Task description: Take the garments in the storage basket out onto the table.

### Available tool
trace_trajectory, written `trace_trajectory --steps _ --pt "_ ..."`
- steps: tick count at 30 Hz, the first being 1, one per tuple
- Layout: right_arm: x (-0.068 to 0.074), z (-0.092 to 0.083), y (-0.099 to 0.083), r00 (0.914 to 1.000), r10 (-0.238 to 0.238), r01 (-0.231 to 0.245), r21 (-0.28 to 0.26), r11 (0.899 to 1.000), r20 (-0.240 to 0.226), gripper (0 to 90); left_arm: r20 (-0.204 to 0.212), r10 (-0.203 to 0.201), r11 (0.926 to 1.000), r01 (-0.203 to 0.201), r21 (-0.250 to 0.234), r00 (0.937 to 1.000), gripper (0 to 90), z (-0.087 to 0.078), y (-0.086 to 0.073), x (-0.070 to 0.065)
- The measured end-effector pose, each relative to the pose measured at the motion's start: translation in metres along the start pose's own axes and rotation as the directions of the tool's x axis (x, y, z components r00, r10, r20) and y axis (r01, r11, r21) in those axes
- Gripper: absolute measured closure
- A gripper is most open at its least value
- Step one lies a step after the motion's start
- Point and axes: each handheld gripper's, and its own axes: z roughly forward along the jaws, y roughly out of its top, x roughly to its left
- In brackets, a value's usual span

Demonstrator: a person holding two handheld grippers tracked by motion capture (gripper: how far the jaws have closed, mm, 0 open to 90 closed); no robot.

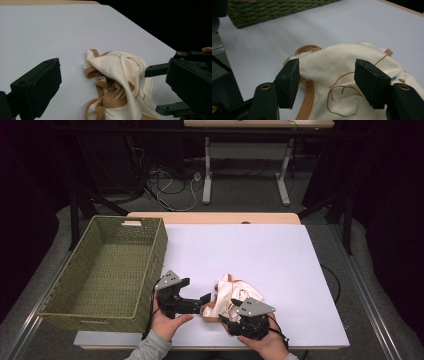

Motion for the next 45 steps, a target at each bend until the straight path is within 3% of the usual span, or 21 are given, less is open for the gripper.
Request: trace_trajectory --steps 8,15,24,38,45 --pt "0.007 0.005 -0.007 0.9989 -0.032 0.033 0.027 0.999 -0.033 46.9 -0.006 -0.006 0.9999 0.006 0.009 1.0000 0.4 0.001 -0.001 0.000" --pt "0.009 0.009 -0.012 0.9974 -0.057 0.060 0.059 0.996 -0.043 47.5 -0.011 -0.007 0.9999 0.007 0.014 0.9999 0.4 0.002 -0.003 0.000" --pt "0.011 0.013 -0.018 0.9953 -0.070 0.079 0.147 0.986 -0.066 49.1 -0.019 -0.007 0.9998 0.007 0.019 0.9998 0.4 0.003 -0.005 0.001" --pt "0.010 0.018 -0.022 0.9972 -0.052 0.062 0.201 0.978 -0.055 51.7 -0.021 -0.001 0.9997 0.001 0.023 0.9998 0.4 0.003 -0.005 0.002" --pt "0.007 0.020 -0.020 0.9979 -0.014 0.028 0.216 0.976 -0.063 72.6 -0.013 -0.011 0.9998 0.011 0.018 0.9999 0.4 0.004 -0.005 0.003"
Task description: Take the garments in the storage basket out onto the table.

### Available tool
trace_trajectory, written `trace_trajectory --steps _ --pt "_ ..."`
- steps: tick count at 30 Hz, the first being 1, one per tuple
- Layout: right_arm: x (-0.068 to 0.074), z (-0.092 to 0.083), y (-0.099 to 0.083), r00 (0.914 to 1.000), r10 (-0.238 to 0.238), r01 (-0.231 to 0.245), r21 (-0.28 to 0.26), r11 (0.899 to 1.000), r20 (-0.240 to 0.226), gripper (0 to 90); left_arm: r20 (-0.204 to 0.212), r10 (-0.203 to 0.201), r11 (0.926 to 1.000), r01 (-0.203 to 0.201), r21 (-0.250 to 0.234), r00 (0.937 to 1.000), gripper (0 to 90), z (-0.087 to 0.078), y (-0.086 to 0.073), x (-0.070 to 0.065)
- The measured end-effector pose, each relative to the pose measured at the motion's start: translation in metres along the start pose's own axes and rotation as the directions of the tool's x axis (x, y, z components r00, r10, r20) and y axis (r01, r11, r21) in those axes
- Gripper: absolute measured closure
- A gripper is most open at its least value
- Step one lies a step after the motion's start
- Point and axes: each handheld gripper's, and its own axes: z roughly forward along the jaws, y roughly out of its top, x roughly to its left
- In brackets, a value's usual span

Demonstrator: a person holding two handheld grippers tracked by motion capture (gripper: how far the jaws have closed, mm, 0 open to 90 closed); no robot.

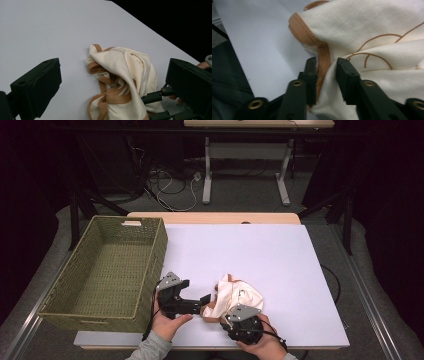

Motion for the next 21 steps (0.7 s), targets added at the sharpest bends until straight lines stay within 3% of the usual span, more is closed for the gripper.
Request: trace_trajectory --steps 3,5,12,21 --pt "-0.004 0.000 0.001 0.9995 0.027 -0.027 0.007 1.000 0.013 83.1 0.001 0.000 1.0000 0.000 -0.005 1.0000 0.4 -0.001 0.000 0.000" --pt "-0.006 0.000 0.002 0.9986 0.052 -0.052 0.007 0.999 0.009 85.0 0.002 0.000 1.0000 0.000 -0.006 1.0000 0.4 -0.001 0.000 0.000" --pt "-0.010 -0.005 0.005 0.9956 0.092 -0.092 -0.002 0.996 -0.019 85.9 0.001 0.012 0.9999 -0.012 0.006 0.9999 0.5 0.002 0.000 -0.001" --pt "-0.021 -0.021 0.015 0.9873 0.148 -0.152 -0.074 0.986 -0.058 86.1 -0.010 0.017 0.9998 -0.017 0.011 0.9998 0.5 0.003 0.000 -0.001"
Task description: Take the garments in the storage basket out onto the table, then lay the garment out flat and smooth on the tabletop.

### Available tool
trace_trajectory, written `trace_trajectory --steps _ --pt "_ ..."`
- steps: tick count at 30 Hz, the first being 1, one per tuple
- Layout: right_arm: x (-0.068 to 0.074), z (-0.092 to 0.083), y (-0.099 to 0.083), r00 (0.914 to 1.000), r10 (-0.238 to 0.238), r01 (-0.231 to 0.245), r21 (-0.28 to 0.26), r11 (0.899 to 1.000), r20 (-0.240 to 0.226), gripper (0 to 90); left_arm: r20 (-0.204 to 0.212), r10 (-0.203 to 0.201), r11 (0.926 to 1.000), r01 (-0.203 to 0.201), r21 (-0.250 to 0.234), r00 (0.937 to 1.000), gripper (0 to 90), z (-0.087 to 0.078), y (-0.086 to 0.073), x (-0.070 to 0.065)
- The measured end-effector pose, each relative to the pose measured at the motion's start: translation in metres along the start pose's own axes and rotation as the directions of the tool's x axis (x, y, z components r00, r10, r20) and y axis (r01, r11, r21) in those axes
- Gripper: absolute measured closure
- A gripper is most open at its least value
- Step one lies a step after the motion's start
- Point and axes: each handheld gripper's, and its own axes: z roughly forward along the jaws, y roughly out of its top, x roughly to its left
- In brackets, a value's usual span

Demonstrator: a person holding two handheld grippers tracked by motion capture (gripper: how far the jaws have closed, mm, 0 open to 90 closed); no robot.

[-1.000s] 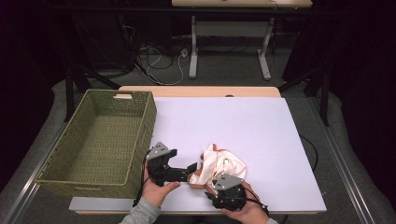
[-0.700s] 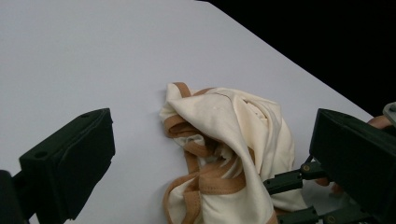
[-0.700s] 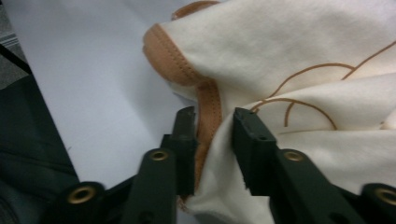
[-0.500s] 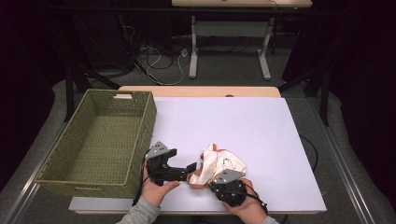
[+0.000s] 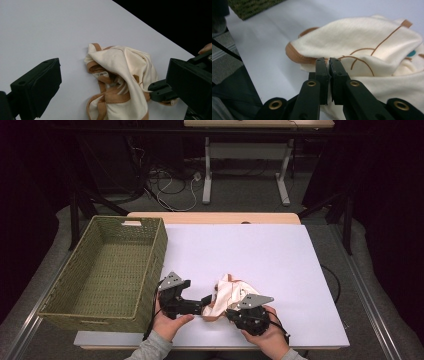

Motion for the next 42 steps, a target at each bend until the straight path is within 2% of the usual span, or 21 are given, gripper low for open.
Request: trace_trajectory --steps 3,5,7,12,17,22,26,29,32,37,42 --pt "-0.005 -0.007 0.008 0.9997 0.016 -0.016 -0.032 0.999 -0.019 86.2 -0.016 -0.004 0.9999 0.004 0.010 0.9999 0.6 0.001 -0.001 -0.001" --pt "-0.010 -0.013 0.014 0.9999 0.013 -0.013 -0.051 0.999 -0.008 86.4 -0.013 -0.008 0.9999 0.008 0.009 0.9999 0.6 0.001 -0.001 -0.002" --pt "-0.015 -0.019 0.022 0.9996 0.026 -0.026 -0.067 0.997 -0.007 86.5 -0.011 0.009 0.9998 -0.009 0.015 0.9999 0.6 0.001 -0.001 -0.002" --pt "-0.021 -0.028 0.038 0.9997 0.025 -0.024 -0.115 0.993 0.005 86.5 -0.004 0.016 0.9998 -0.016 0.011 0.9999 1.4 0.001 -0.001 -0.004" --pt "-0.028 -0.034 0.047 0.9994 0.031 -0.028 -0.149 0.989 0.018 86.5 -0.005 0.025 0.9995 -0.025 0.019 0.9997 3.8 0.004 -0.002 -0.004" --pt "-0.034 -0.040 0.046 0.9987 0.043 -0.038 -0.166 0.985 0.028 86.4 -0.016 0.036 0.9992 -0.036 0.019 0.9992 4.6 0.006 -0.002 -0.004" --pt "-0.039 -0.050 0.045 0.9968 0.058 -0.047 -0.180 0.982 0.055 86.5 -0.038 0.063 0.9973 -0.061 0.041 0.9973 13.9 0.010 -0.003 -0.005" --pt "-0.045 -0.059 0.041 0.9942 0.074 -0.057 -0.199 0.978 0.078 86.5 -0.043 0.076 0.9952 -0.073 0.065 0.9962 16.0 0.015 -0.005 -0.006" --pt "-0.051 -0.068 0.038 0.9912 0.087 -0.065 -0.209 0.976 0.099 86.5 -0.050 0.069 0.9936 -0.064 0.093 0.9964 18.9 0.019 -0.008 -0.004" --pt "-0.062 -0.080 0.033 0.9839 0.128 -0.095 -0.243 0.965 0.125 86.5 -0.058 0.057 0.9911 -0.050 0.123 0.9967 26.1 0.028 -0.010 -0.002" --pt "-0.072 -0.090 0.030 0.9775 0.157 -0.116 -0.262 0.958 0.141 86.4 -0.061 0.059 0.9880 -0.050 0.146 0.9964 27.7 0.036 -0.012 0.000"
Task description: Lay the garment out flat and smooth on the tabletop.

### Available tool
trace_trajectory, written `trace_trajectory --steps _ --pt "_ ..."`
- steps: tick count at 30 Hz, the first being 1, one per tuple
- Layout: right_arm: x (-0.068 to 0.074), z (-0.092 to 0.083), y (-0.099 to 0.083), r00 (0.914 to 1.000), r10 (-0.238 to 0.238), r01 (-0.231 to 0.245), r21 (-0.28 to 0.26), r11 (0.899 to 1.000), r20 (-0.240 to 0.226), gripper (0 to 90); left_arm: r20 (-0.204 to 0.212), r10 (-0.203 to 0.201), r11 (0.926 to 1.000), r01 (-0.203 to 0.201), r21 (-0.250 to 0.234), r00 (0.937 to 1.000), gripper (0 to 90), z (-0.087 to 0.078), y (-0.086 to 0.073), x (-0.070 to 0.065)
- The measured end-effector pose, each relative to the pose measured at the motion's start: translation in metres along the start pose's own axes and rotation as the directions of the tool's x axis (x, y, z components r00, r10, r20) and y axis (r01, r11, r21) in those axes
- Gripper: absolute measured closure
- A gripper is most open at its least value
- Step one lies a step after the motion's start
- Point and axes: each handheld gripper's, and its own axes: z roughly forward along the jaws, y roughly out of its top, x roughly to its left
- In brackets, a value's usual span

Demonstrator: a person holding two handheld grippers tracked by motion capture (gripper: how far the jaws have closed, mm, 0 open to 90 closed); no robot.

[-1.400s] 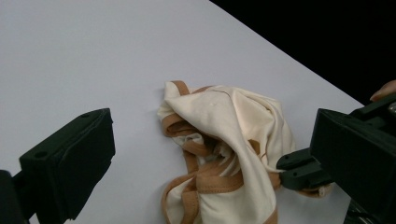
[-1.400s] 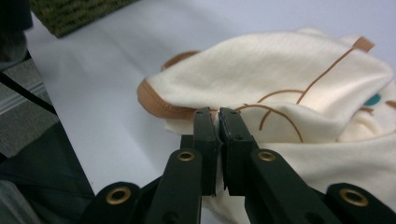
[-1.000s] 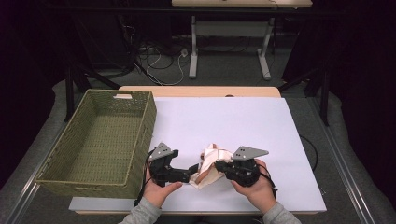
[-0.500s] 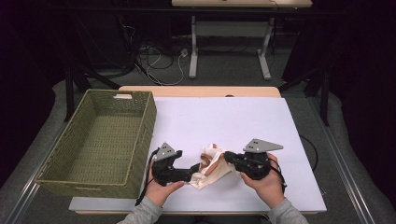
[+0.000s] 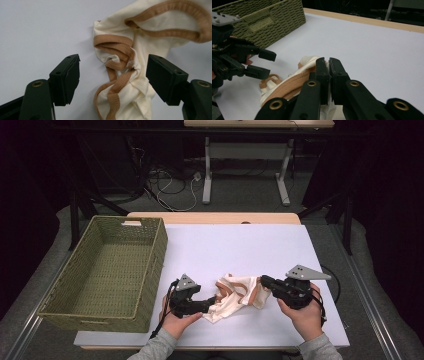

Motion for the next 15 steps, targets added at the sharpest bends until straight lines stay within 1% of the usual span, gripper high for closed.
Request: trace_trajectory --steps 1,2,5,6,7,9,10,11,12,14,15 --pt "-0.001 -0.001 0.000 1.0000 0.004 -0.004 -0.006 1.000 0.005 86.4 -0.002 0.008 0.9999 -0.008 0.008 1.0000 28.7 0.001 0.000 0.001" --pt "-0.003 -0.003 0.001 0.9999 0.007 -0.007 -0.002 1.000 0.013 86.5 -0.008 0.004 1.0000 -0.004 0.007 1.0000 29.4 0.002 -0.001 0.001" --pt "-0.008 -0.007 0.002 0.9996 0.016 -0.015 -0.018 1.000 0.022 86.4 -0.024 0.009 0.9998 -0.009 0.016 0.9997 32.8 0.007 0.001 0.001" --pt "-0.009 -0.007 0.002 0.9996 0.016 -0.016 -0.018 1.000 0.024 86.5 -0.022 0.001 0.9998 -0.001 0.018 0.9998 33.3 0.008 0.001 0.001" --pt "-0.010 -0.008 0.002 0.9994 0.023 -0.023 -0.022 0.999 0.027 86.5 -0.020 0.006 0.9998 -0.006 0.021 0.9998 34.3 0.010 0.003 0.002" --pt "-0.011 -0.008 0.002 0.9994 0.021 -0.021 -0.017 1.000 0.028 86.4 -0.024 0.015 0.9994 -0.014 0.032 0.9996 38.2 0.015 0.006 0.002" --pt "-0.012 -0.008 0.002 0.9993 0.021 -0.021 -0.021 1.000 0.031 86.4 -0.020 0.008 0.9994 -0.007 0.033 0.9998 38.3 0.018 0.007 0.002" --pt "-0.012 -0.008 0.001 0.9992 0.021 -0.021 -0.014 1.000 0.032 86.4 -0.007 0.001 0.9992 0.000 0.041 1.0000 38.4 0.021 0.008 0.002" --pt "-0.012 -0.008 0.001 0.9991 0.029 -0.029 -0.016 0.999 0.031 86.5 0.000 0.001 0.9990 -0.001 0.045 1.0000 39.7 0.023 0.009 0.002" --pt "-0.012 -0.007 0.000 0.9991 0.026 -0.025 -0.019 0.999 0.033 86.4 -0.004 0.022 0.9983 -0.022 0.054 0.9997 41.3 0.028 0.010 0.003" --pt "-0.013 -0.007 0.000 0.9992 0.023 -0.023 -0.018 1.000 0.033 86.4 -0.002 0.009 0.9983 -0.009 0.057 1.0000 41.4 0.031 0.010 0.003"
